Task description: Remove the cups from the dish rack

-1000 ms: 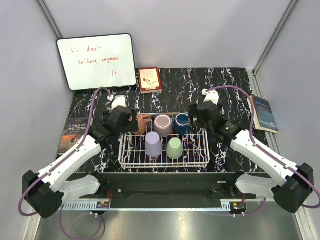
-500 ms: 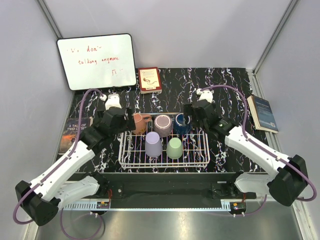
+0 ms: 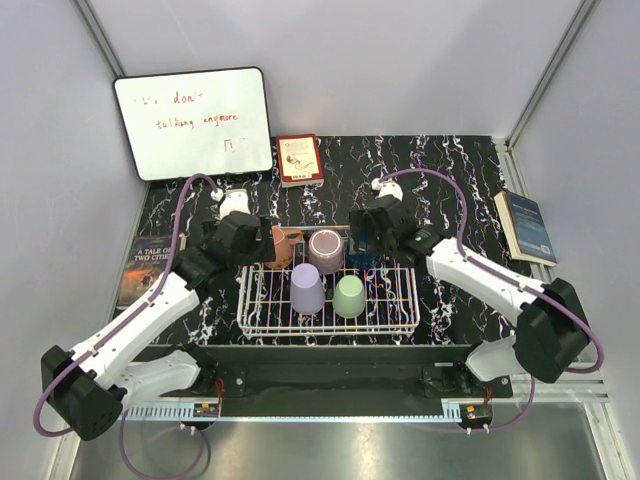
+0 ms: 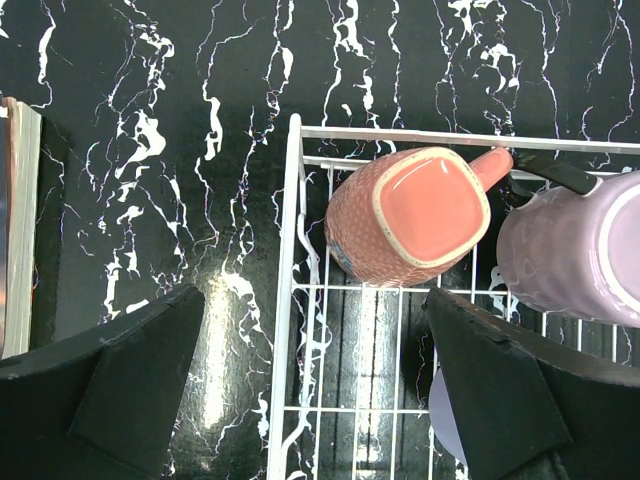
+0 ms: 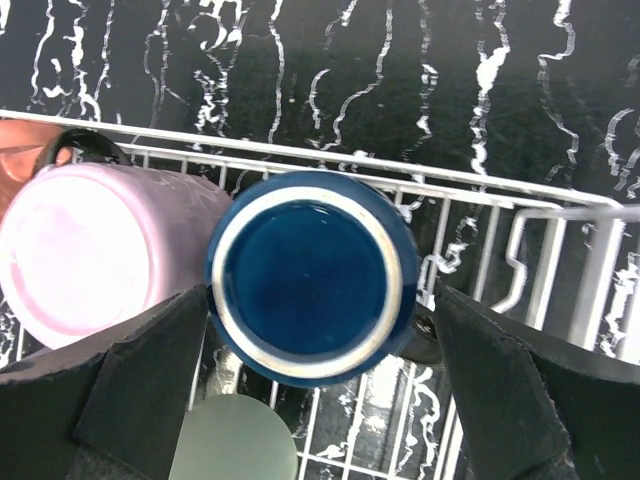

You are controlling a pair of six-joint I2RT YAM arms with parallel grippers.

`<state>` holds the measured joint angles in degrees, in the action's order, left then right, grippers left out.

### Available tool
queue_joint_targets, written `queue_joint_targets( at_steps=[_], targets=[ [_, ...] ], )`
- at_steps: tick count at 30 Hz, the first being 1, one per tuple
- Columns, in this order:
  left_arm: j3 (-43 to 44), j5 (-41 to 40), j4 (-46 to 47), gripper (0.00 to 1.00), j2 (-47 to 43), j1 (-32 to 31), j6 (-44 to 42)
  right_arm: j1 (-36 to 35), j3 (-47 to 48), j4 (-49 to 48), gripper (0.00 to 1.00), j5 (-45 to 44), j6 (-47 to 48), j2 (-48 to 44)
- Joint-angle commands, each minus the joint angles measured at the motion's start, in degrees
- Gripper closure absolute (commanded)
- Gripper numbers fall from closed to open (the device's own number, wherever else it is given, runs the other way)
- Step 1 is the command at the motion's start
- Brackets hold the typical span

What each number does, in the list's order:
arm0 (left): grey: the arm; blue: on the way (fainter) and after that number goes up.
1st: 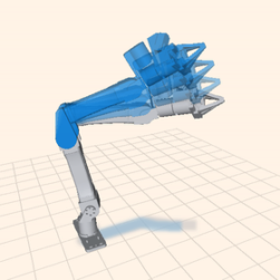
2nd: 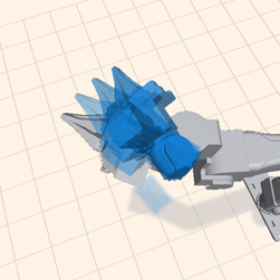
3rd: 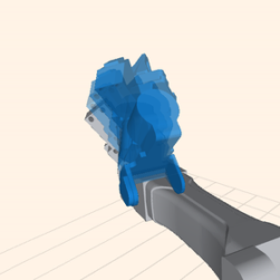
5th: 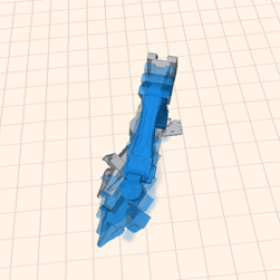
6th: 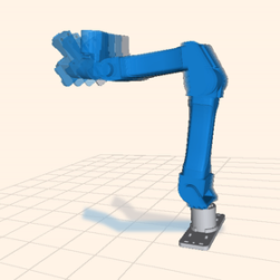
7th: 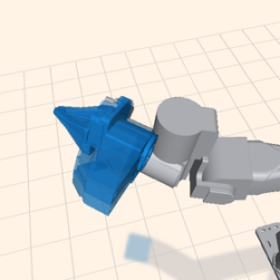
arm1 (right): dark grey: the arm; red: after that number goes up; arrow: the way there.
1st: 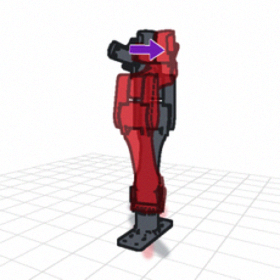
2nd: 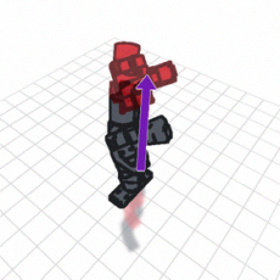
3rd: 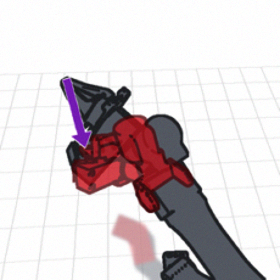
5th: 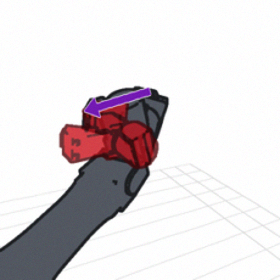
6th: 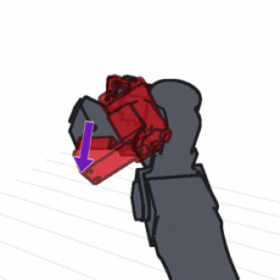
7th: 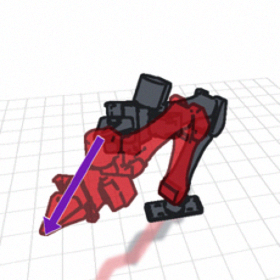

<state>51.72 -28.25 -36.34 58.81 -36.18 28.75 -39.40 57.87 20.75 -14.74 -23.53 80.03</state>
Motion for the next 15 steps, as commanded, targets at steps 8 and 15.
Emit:
queue_joint_targets(
  at_steps=[8,15],
  targets=[
    [0.92,2.5,2.24,0.01,1.05,-0.29,-0.89,-0.5,5.94,-2.38,0.0,1.03,1.03,6.8],
    [0.92,2.85,2.15,0.01,1.22,-0.2,-0.98,-0.51,6.21,-1.95,0.0,0.68,2.08,9.79]
  ],
)
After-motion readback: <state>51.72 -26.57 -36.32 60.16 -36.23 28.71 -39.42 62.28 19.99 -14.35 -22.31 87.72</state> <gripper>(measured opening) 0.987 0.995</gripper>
